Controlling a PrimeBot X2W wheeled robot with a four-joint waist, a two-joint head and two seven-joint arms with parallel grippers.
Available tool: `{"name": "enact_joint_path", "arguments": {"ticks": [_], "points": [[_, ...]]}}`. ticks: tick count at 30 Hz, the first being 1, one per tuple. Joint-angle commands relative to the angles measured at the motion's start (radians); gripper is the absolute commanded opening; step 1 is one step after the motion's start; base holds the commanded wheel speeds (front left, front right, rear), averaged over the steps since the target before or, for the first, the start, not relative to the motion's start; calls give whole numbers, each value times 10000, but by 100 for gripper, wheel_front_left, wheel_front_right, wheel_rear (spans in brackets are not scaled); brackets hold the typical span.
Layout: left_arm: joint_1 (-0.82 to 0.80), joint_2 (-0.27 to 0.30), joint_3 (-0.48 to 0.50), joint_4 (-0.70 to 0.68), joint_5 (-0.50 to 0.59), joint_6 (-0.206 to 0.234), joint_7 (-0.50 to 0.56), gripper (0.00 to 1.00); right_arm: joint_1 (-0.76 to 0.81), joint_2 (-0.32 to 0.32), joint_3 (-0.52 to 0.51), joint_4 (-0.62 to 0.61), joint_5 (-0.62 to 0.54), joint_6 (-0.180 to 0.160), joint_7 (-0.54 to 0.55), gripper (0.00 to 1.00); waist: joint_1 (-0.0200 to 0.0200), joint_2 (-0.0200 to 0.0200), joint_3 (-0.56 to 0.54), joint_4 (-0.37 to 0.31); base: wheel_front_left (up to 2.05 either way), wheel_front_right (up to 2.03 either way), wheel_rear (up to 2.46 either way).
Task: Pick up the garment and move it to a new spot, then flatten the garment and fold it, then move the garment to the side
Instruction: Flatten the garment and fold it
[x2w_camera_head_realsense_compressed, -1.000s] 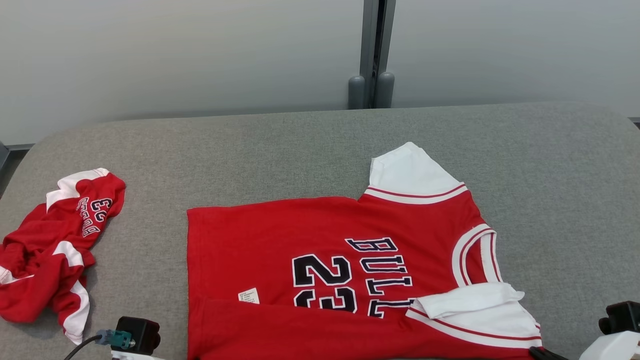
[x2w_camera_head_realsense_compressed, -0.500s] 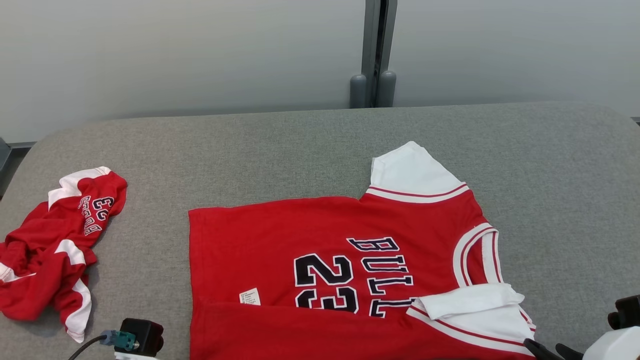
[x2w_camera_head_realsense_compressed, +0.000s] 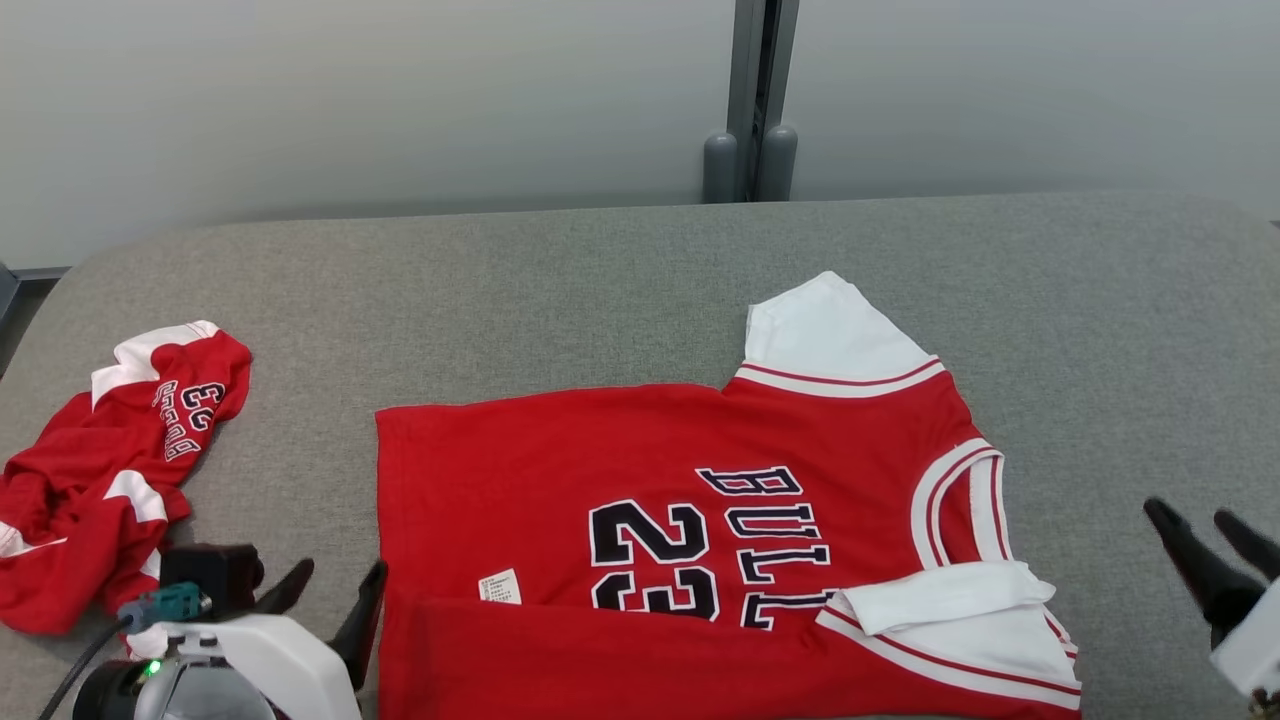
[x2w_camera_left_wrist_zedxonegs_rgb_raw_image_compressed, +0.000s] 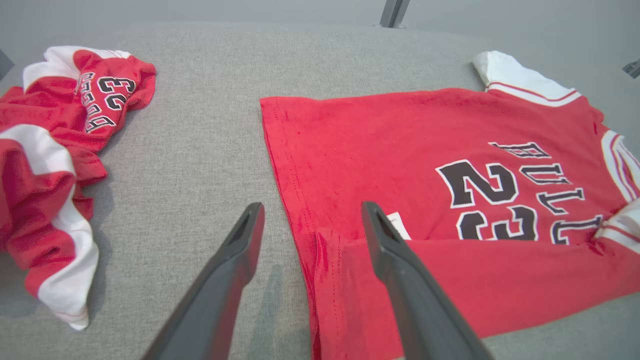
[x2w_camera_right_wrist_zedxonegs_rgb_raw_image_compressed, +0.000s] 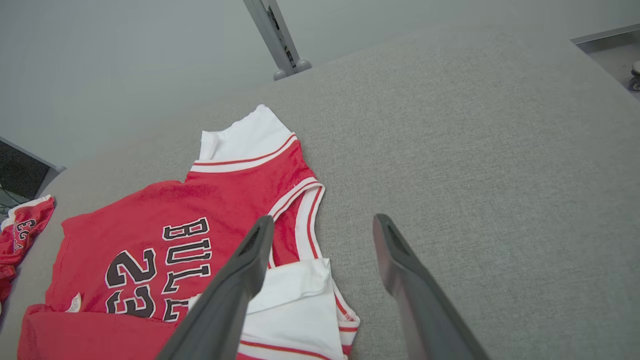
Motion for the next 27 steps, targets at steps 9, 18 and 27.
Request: {"name": "enact_joint_path", "arguments": {"ticks": [9,18,27], "points": [[-2105,-1156,346,1873,759,-431,-1008,100,-3483,-622,1166,2462,-16,3,-3008,100,0,0,1139,213,0,0,0],[-3876,-2105,7,3461,1230,-1202,-970,100,-6250,-1457,2687,5142,234,3,-4592,100,0,0,2209,666,0,0,0],[-5154,-2752,-269,4444,1482,-1863,-783,100,-8950,-2430,4694,7810,787,1,-5162,100,0,0,3330,1310,0,0,0]]}}
